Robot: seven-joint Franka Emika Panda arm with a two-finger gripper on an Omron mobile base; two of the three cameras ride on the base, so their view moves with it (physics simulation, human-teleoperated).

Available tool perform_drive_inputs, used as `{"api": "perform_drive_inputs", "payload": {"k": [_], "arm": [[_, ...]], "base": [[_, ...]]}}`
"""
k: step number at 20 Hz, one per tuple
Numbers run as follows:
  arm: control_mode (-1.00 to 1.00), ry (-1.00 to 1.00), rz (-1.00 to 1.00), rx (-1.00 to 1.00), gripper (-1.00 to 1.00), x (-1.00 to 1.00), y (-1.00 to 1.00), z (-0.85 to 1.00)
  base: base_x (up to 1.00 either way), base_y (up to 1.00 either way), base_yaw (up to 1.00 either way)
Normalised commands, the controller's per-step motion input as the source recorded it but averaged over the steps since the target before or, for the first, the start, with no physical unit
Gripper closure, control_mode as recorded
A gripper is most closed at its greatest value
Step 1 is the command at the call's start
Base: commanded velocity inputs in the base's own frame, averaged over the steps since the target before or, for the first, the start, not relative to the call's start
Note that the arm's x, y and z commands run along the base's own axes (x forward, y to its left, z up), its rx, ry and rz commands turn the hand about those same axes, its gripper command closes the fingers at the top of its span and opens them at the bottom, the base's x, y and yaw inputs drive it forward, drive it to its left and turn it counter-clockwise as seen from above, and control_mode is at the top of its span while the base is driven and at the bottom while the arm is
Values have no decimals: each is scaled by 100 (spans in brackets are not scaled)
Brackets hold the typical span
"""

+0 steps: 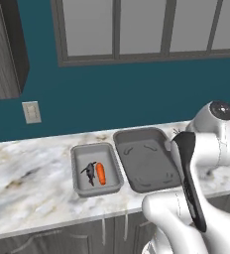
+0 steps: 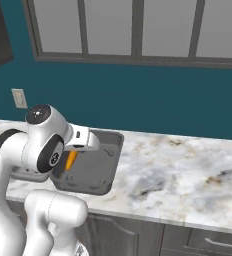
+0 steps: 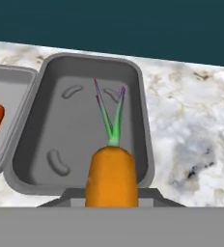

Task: Place one carrot and one fish in each tupperware on the nearby counter, to pack two identical lunches.

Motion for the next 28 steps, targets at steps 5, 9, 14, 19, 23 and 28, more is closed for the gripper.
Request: {"api": "perform_drive_inputs", "payload": {"k": [5, 9, 14, 19, 23, 28], "arm": [[-100, 1, -14, 0, 100, 35, -10, -28], [-100, 5, -6, 3, 100, 37, -1, -27], [-100, 10, 0, 2, 100, 37, 0, -37], [-100, 10, 1, 0, 100, 53, 0, -48], [-100, 5, 0, 0, 100, 49, 0, -51], [-100, 2, 0, 0, 100, 38, 0, -48]], "base": [[0, 0, 0], [0, 0, 0], [0, 0, 0], [0, 0, 0], [0, 0, 0], [0, 0, 0]]}}
